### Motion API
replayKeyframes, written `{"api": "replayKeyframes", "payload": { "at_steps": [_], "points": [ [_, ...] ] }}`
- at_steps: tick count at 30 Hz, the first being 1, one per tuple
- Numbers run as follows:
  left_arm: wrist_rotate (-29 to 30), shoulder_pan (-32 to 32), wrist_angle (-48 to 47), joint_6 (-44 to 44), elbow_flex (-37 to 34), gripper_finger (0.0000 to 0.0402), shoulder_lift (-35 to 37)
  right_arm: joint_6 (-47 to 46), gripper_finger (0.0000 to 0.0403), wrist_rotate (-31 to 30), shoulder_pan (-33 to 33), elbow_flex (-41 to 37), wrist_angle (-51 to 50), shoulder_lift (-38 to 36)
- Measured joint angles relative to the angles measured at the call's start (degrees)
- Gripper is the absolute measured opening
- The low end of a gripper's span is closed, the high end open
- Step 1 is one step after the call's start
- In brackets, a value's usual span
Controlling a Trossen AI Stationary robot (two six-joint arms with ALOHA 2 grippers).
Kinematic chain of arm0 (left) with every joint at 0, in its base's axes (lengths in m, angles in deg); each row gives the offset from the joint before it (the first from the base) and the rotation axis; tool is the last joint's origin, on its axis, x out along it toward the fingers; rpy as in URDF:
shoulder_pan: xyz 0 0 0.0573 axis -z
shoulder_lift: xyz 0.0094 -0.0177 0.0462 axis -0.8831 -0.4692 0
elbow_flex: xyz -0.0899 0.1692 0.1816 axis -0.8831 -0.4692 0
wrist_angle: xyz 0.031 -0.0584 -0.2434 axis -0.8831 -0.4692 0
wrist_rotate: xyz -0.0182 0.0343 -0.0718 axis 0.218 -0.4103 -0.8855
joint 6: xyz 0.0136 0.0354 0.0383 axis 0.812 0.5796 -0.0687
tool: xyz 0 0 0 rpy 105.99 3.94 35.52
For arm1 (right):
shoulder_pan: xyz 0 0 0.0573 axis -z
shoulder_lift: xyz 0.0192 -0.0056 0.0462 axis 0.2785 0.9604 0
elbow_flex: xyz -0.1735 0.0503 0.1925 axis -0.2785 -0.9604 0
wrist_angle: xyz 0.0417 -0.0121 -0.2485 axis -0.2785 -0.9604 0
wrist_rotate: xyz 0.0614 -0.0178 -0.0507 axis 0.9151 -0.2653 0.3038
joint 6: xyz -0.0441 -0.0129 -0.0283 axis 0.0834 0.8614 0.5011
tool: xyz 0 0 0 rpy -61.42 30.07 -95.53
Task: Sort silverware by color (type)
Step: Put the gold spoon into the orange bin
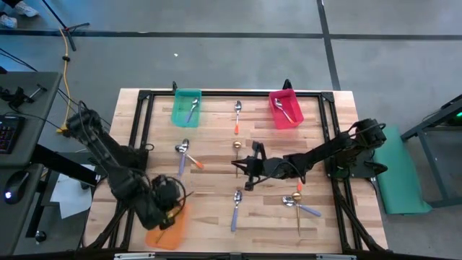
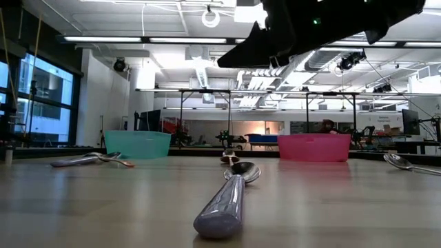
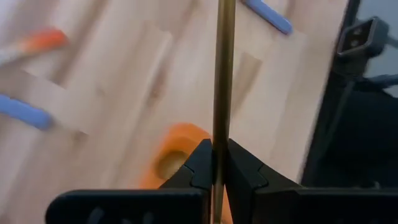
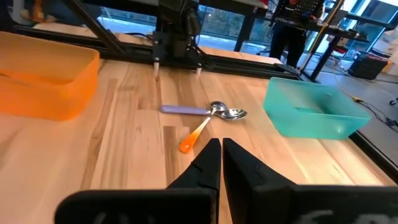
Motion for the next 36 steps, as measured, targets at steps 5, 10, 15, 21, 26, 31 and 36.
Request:
{"api": "replayKeyframes", "payload": {
  "at_steps": [5, 10, 15, 21, 26, 31, 36],
  "points": [
    [-3.5, 2.5, 0.2, -13.5, 0.2, 0.0009, -3.1, -0.5, 0.0000, -0.4, -0.9, -1.8, 1.3, 0.0],
    [-6.1, 3.4, 1.3, -25.6, -0.7, 0.0009, -4.3, -0.1, 0.0000, -0.5, -2.0, -2.0, 1.5, 0.0],
    [-8.6, 5.8, 9.0, -38.8, -5.0, 0.0009, -6.3, 1.5, 0.0000, -0.5, -3.6, -2.0, 1.5, 0.0],
    [-8.6, 8.6, 11.3, -48.0, -6.7, 0.0009, -11.0, 3.2, 0.0000, -0.5, -4.8, -2.0, 1.5, 0.0],
    [-8.9, 9.0, 10.8, -49.3, -6.8, 0.0009, -14.2, 3.3, 0.0000, -0.5, -5.0, -2.0, 1.3, 0.0],
    [-10.0, 9.3, 11.2, -49.6, -6.8, 0.0009, -15.9, 4.0, 0.0000, -0.6, -5.0, -2.0, 1.0, 0.0],
    [-10.1, 9.4, 10.9, -50.0, -6.8, 0.0042, -16.2, 4.5, 0.0000, -0.6, -5.0, -2.0, 1.0, 0.0]
  ]
}}
